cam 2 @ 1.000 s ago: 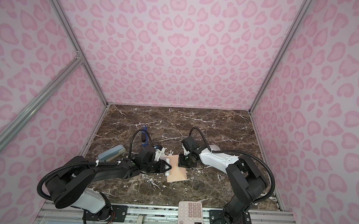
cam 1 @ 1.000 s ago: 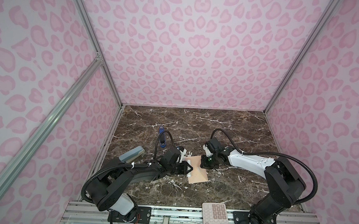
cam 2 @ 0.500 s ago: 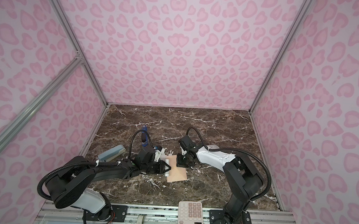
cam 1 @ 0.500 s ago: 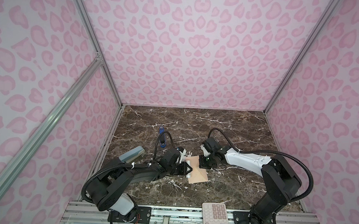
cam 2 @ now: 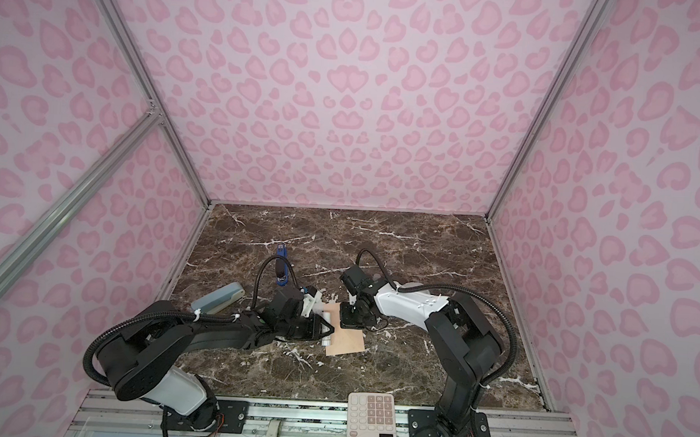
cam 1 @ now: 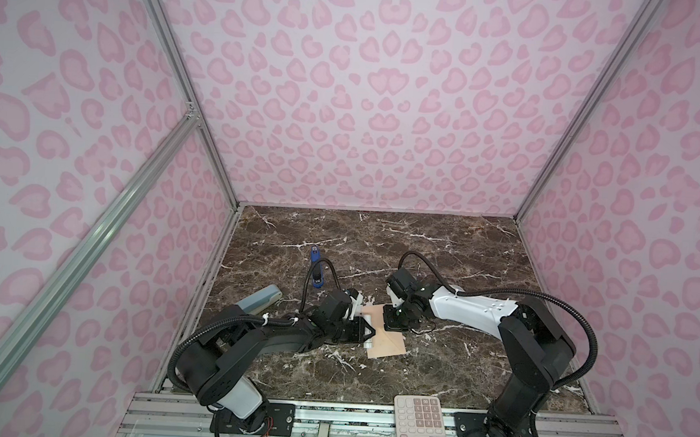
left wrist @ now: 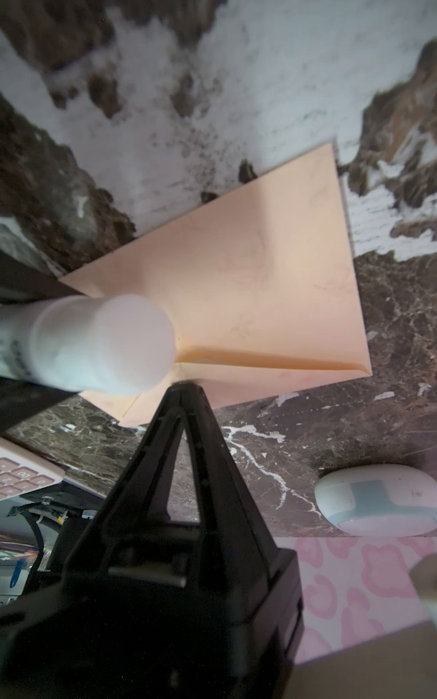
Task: Place the letter into the envelope and seal it
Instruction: 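Lower the right gripper onto the peach envelope flap and fold it closed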
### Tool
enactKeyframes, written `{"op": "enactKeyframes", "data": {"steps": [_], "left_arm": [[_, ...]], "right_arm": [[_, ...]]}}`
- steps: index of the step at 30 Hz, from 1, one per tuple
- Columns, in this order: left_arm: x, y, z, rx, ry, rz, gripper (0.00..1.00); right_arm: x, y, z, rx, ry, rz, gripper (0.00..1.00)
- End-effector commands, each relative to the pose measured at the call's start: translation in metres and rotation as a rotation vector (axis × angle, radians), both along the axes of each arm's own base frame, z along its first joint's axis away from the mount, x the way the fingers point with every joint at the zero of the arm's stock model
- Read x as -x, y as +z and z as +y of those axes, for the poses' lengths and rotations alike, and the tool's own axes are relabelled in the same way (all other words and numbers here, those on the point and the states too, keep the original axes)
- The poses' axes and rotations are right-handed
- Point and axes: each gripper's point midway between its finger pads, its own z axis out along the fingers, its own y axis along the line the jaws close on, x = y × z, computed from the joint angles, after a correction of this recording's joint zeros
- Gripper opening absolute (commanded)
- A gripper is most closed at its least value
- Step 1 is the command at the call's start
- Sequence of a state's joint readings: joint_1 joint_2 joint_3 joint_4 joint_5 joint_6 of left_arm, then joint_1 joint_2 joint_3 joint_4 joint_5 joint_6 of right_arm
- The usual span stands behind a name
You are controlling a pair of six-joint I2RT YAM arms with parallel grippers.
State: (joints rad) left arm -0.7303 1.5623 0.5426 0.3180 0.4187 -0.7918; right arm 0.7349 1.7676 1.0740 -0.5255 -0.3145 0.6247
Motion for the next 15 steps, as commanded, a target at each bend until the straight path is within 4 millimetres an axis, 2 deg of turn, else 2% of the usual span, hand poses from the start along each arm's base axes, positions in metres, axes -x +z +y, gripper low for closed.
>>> {"op": "enactKeyframes", "data": {"steps": [1, 15], "left_arm": [[-0.0051, 0.0085, -0.0086, 0.053, -0.002, -0.014, 0.04], [-0.0022, -0.0013, -0.0084, 0.040, -0.011, 0.016, 0.04]], "right_arm": [[0.0032, -0.0040, -0.0025, 0.028, 0.011, 0.010, 0.05], [0.0065, -0.0083, -0.0017, 0.065, 0.027, 0.023, 0.05]]}}
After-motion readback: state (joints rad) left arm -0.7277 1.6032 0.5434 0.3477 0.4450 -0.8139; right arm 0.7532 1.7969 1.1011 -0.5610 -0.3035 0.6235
